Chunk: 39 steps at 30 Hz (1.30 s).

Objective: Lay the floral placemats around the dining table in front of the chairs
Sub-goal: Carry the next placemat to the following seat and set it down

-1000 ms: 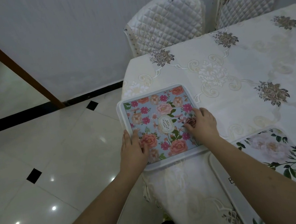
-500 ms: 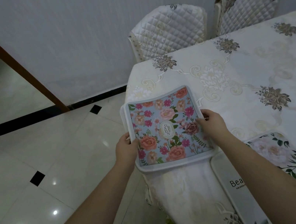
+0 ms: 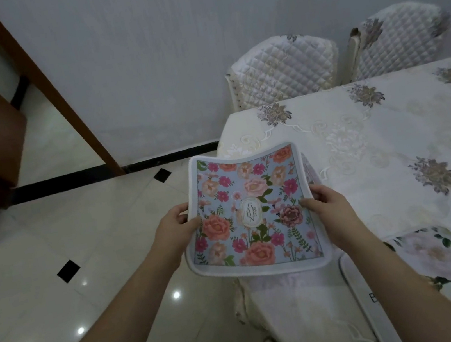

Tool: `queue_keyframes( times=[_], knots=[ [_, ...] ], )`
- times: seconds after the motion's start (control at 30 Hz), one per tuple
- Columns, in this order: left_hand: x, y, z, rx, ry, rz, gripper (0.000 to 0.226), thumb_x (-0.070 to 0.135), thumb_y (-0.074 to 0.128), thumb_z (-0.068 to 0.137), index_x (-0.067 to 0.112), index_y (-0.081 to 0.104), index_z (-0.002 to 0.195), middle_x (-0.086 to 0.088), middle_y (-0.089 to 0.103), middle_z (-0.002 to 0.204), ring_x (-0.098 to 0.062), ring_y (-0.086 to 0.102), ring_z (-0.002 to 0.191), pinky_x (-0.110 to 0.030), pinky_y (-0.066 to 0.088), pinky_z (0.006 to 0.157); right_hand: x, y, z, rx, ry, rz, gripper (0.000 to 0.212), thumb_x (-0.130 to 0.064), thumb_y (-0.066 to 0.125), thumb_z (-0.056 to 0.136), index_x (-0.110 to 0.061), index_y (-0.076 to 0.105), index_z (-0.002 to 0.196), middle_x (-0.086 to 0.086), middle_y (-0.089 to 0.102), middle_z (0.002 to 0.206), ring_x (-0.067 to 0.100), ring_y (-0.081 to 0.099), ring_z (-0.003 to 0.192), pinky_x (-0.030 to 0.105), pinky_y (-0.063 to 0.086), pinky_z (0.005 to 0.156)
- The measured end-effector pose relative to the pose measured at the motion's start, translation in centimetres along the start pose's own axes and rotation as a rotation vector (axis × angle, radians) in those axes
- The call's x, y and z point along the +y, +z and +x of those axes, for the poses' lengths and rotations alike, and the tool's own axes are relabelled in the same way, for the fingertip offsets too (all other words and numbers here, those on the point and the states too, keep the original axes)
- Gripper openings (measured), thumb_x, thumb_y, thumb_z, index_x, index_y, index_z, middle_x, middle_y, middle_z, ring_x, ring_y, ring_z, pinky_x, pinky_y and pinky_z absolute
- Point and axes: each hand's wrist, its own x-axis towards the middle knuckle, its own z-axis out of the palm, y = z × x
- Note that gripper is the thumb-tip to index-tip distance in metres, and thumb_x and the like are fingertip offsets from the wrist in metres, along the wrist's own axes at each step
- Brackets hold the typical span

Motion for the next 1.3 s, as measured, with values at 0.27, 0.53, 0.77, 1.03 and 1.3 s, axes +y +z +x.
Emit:
queue_keyframes(
  times=[0.27,0.53,0.77,1.03,1.3],
  knots=[
    [0.2,-11.3,-0.6,0.072,0.007,-0.055,0.037,0.013,0.068,0.087,0.018,0.058,0.122,-0.008,0.072,0.106,-0.028,0.074,0.085,-0.047,0.062,0.073,-1.3,10.4,-2.5,-0.038,-0.017,-0.006,0.012,-0.013,0.064,0.092,-0.02,0.066,0.102,0.007,0.075,0.092,0.029,0.075,0.075,0.037,0.06,0.058],
    [-0.2,-24.7,-1.3,0.169,0.062,-0.056,0.025,0.034,0.065,0.092,0.019,0.062,0.112,-0.006,0.073,0.099,-0.021,0.075,0.076,-0.037,0.061,0.066,-2.2,23.2,-6.3,-0.092,-0.056,-0.03,0.016,-0.013,0.06,0.094,-0.021,0.073,0.099,0.009,0.077,0.094,0.032,0.075,0.081,0.042,0.062,0.065],
    [0.5,-32.6,-1.0,0.24,0.102,-0.034,0.012,0.029,0.066,0.093,0.02,0.063,0.099,-0.002,0.074,0.088,-0.013,0.074,0.063,-0.028,0.056,0.052,-2.7,30.1,-8.0,-0.04,-0.027,0.03,0.009,-0.016,0.063,0.095,-0.011,0.067,0.102,0.012,0.077,0.091,0.03,0.076,0.077,0.036,0.06,0.057],
    [1.2,-33.7,1.1,0.208,0.091,-0.054,0.009,0.028,0.064,0.094,0.019,0.064,0.097,-0.003,0.074,0.085,-0.014,0.074,0.064,-0.028,0.056,0.05,-3.8,30.8,-6.5,-0.035,-0.027,0.031,0.014,-0.02,0.066,0.093,-0.011,0.066,0.104,0.011,0.077,0.093,0.03,0.076,0.08,0.036,0.06,0.061],
    [3.7,-30.9,8.1,0.102,0.012,-0.039,0.011,0.025,0.067,0.092,0.016,0.064,0.099,-0.005,0.076,0.084,-0.02,0.075,0.068,-0.034,0.06,0.053,-5.0,29.1,-1.6,0.037,-0.034,0.095,0.012,-0.018,0.067,0.092,-0.014,0.069,0.103,0.01,0.078,0.09,0.029,0.076,0.078,0.034,0.06,0.057]
  ],
)
